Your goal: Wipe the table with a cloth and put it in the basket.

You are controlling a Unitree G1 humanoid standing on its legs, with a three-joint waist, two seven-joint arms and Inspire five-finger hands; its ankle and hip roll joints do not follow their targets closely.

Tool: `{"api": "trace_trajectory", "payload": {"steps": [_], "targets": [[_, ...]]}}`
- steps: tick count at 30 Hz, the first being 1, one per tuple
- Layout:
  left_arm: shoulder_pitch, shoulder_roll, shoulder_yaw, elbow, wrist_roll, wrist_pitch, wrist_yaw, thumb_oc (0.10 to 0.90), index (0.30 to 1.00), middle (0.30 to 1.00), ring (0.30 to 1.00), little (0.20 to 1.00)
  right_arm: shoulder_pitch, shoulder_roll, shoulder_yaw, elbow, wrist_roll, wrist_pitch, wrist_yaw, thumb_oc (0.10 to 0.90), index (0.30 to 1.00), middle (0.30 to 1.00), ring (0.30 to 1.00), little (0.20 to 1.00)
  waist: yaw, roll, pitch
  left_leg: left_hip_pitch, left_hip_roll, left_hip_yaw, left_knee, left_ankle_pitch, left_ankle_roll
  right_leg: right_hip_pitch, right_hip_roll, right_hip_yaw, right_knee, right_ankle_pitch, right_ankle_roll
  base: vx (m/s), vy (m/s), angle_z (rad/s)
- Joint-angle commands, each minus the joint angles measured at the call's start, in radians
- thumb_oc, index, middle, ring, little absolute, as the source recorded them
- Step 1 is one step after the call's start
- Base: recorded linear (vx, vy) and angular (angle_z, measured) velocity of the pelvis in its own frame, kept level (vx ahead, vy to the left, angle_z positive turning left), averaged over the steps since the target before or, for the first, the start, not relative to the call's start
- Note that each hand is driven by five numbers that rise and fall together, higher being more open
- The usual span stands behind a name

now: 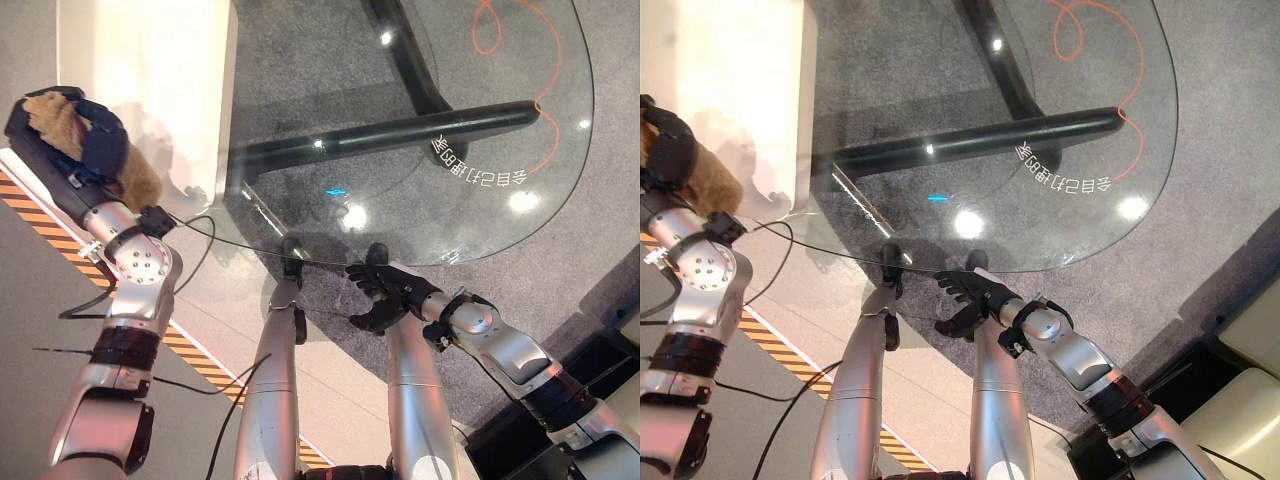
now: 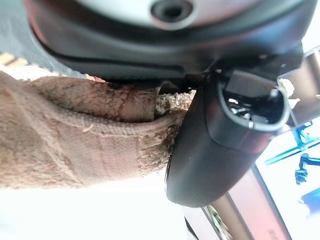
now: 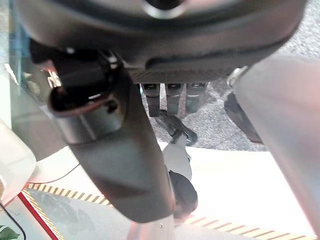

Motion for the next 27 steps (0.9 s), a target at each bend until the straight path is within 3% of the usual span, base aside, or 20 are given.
{"api": "trace_trajectory", "payload": {"steps": [1,8,17,27], "targets": [[-0.066,0.166,0.044,-0.017,0.092,-0.051,0.114,0.1,0.3,0.3,0.3,0.2,0.026,-0.016,0.06,-0.053,0.1,-0.041,0.053,0.8,0.9,0.9,0.9,0.9,-0.013,-0.033,-0.026,-0.006,-0.047,0.101,0.12,-0.165,0.061,0.002,0.062,-0.009,-0.188,0.127,0.008,0.0,0.0,0.0],[-0.196,0.222,-0.037,0.052,0.095,-0.037,0.085,0.1,0.3,0.3,0.3,0.2,0.003,-0.018,0.088,-0.044,0.148,-0.059,0.056,0.8,0.9,0.9,0.9,0.9,-0.026,-0.055,-0.026,-0.029,-0.042,0.099,0.117,-0.166,0.06,-0.018,0.065,-0.013,-0.196,0.148,0.021,0.0,0.0,0.0],[-0.337,0.257,-0.152,0.195,0.077,0.051,-0.001,0.1,0.3,0.3,0.3,0.2,-0.028,-0.01,0.115,-0.009,0.181,-0.076,0.052,0.8,0.9,0.9,0.9,0.9,-0.045,-0.076,-0.026,-0.057,-0.04,0.097,0.123,-0.168,0.054,-0.039,0.069,-0.02,-0.204,0.163,0.028,-0.01,-0.013,-0.03],[-0.424,0.269,-0.234,0.328,0.025,0.14,-0.125,0.1,0.3,0.3,0.3,0.2,-0.046,-0.026,0.127,0.038,0.234,-0.144,0.059,0.8,0.9,0.9,0.9,0.9,-0.06,-0.103,-0.026,-0.092,-0.041,0.088,0.133,-0.166,0.046,-0.06,0.073,-0.023,-0.213,0.176,0.032,0.0,-0.016,-0.01]]}}
